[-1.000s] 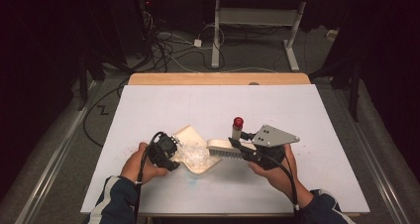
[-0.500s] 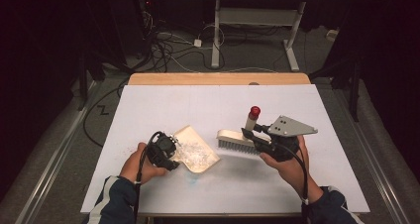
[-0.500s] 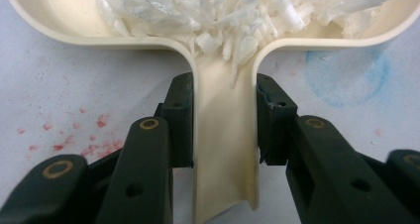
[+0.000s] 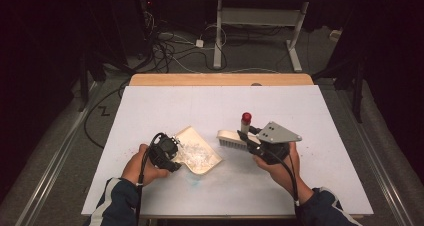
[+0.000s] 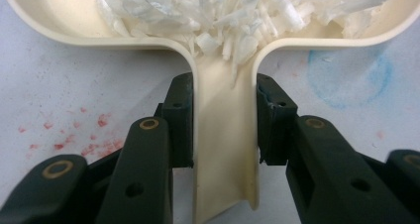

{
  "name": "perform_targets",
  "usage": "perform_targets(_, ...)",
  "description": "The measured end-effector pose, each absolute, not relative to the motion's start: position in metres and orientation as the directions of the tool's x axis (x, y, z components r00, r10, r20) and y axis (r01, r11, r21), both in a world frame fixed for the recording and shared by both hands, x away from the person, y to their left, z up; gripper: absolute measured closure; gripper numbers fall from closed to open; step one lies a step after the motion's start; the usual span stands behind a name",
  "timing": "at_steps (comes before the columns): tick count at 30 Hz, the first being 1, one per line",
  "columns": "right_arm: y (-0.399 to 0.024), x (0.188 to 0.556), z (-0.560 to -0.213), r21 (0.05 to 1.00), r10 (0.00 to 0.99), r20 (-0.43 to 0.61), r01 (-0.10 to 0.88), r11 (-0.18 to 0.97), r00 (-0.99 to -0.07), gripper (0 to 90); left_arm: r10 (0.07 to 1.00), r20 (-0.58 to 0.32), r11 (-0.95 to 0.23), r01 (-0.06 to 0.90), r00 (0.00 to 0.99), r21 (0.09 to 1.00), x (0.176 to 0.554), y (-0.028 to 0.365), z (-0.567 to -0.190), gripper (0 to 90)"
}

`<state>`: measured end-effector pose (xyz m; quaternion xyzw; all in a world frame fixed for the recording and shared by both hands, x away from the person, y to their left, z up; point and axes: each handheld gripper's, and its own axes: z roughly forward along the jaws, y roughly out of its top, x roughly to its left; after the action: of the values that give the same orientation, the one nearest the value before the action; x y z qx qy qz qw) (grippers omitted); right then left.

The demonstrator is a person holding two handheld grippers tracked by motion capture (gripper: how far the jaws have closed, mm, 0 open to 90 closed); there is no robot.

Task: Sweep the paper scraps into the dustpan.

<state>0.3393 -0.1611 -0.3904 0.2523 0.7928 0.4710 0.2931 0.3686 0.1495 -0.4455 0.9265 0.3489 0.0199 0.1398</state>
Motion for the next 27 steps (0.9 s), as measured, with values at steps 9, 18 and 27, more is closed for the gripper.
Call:
perform_targets(9, -0.161, 0.333, -0.383, 0.901, 0.647, -0.199, 0.122, 0.416, -0.736, 71.3, 0.656, -0.065, -0.71, 0.644, 0.752, 0.284, 0.368, 0.151, -0.445, 63.2)
perform_targets(18, -0.202, 0.339, -0.361, 0.914, 0.692, -0.156, 0.162, 0.371, -0.705, 71.3, 0.714, -0.072, -0.642, 0.692, 0.696, 0.329, 0.372, 0.167, -0.445, 63.1)
perform_targets(27, -0.245, 0.335, -0.347, 0.893, 0.692, -0.094, 0.246, 0.376, -0.715, 71.3, 0.803, -0.074, -0.527, 0.763, 0.591, 0.375, 0.377, 0.191, -0.448, 63.0)
